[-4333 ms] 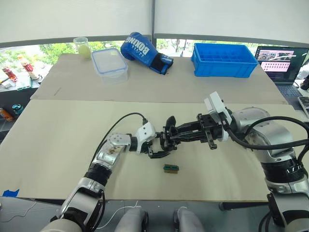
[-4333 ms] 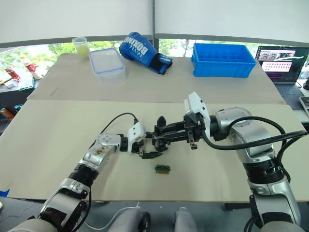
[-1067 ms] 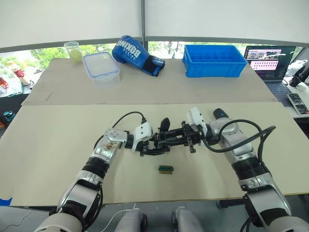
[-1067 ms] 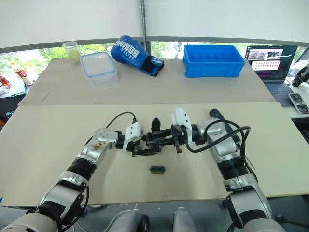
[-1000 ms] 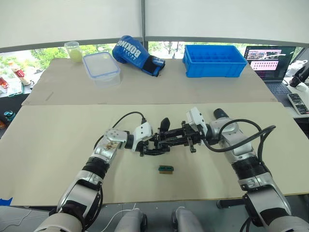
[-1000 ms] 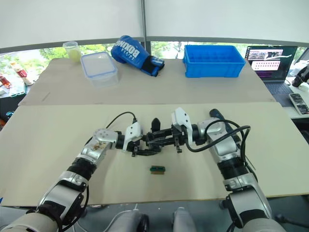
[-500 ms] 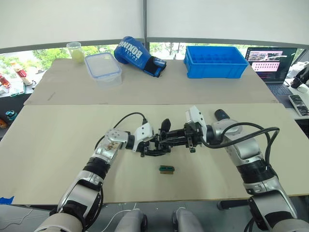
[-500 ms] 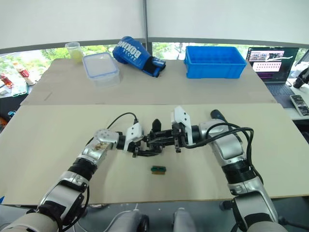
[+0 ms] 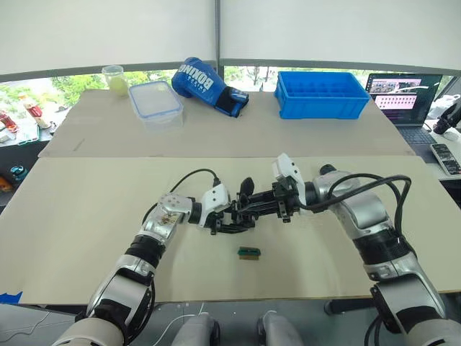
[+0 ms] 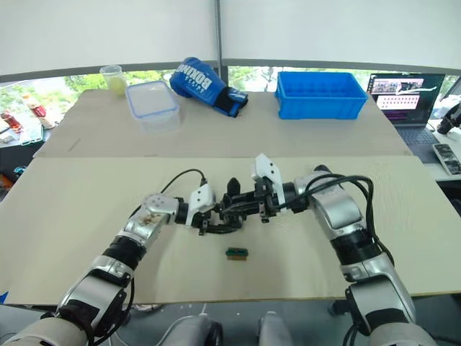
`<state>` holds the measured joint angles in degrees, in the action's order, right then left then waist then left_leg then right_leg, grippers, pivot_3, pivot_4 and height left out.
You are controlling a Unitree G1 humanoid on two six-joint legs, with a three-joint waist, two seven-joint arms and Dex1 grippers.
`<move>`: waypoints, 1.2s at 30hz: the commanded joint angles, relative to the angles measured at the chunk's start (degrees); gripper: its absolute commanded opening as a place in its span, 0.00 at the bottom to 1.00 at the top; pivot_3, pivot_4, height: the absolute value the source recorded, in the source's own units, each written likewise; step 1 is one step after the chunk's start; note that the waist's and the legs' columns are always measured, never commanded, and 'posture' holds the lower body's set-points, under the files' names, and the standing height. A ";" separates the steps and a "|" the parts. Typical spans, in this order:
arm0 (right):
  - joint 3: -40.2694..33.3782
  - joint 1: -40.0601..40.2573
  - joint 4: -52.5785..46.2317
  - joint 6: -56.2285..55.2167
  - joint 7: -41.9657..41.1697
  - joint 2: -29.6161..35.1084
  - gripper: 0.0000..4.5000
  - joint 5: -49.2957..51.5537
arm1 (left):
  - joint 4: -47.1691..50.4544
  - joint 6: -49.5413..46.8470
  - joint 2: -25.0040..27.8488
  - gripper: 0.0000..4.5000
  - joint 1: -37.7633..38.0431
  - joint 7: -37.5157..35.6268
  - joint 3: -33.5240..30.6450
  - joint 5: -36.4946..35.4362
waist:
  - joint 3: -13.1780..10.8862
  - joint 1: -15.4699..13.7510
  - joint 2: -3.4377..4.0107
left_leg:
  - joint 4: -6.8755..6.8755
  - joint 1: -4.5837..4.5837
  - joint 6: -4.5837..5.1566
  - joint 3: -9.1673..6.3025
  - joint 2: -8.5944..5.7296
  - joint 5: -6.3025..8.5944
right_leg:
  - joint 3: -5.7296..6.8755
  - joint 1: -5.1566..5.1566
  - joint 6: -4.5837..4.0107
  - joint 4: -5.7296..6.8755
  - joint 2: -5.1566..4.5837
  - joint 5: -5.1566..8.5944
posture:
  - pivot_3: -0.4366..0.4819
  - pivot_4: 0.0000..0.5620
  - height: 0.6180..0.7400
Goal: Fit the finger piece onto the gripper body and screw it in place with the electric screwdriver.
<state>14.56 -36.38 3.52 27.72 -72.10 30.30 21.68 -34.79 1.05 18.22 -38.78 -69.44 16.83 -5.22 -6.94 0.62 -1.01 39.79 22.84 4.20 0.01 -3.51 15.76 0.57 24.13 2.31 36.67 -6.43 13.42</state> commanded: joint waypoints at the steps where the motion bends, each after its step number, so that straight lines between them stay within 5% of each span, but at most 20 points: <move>1: 3.12 6.68 3.05 7.05 6.59 2.60 0.07 -5.74 | 0.51 0.25 0.66 0.51 -0.73 -0.38 -2.07 -1.03 | 0.06 -0.03 -0.01 | 0.00 0.00 0.02 0.00 0.00 0.01 | -0.01 0.00 0.00 0.00 0.00 0.00 | 0.48 0.27 1.00; 12: 11.03 3.76 8.24 3.54 -1.84 4.96 0.07 -8.95 | 0.77 0.17 1.08 0.51 -0.74 -0.39 -2.45 -0.91 | 0.29 0.02 0.02 | -0.02 -0.12 0.36 -0.01 0.01 0.22 | 0.01 -0.01 -0.04 -0.15 0.01 0.02 | 0.48 0.27 1.00; 25: 6.57 6.83 1.76 8.92 6.91 4.90 0.07 -6.17 | 1.20 -0.01 1.04 0.51 0.10 -0.31 -2.56 -1.13 | 0.71 -0.02 0.03 | -0.08 -0.12 0.36 -0.03 0.08 0.31 | 0.01 -0.10 -0.04 -0.50 0.02 0.02 | 0.48 0.27 1.00; 36: 11.32 4.03 6.51 3.72 1.35 5.72 0.07 -9.18 | 2.05 -0.17 1.10 0.51 0.54 -0.35 -2.50 -1.24 | 0.75 -0.01 0.03 | -0.10 -0.13 0.41 -0.03 0.08 0.35 | 0.02 -0.12 -0.06 -0.56 0.02 0.03 | 0.48 0.27 1.00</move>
<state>17.48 -37.01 2.14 27.77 -70.38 32.53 21.54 -34.67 1.00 18.14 -37.97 -68.84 16.79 -4.69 -6.20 0.61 -0.98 39.70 22.71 4.61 -0.02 -3.43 16.12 0.59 24.00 2.25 36.11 -6.41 13.45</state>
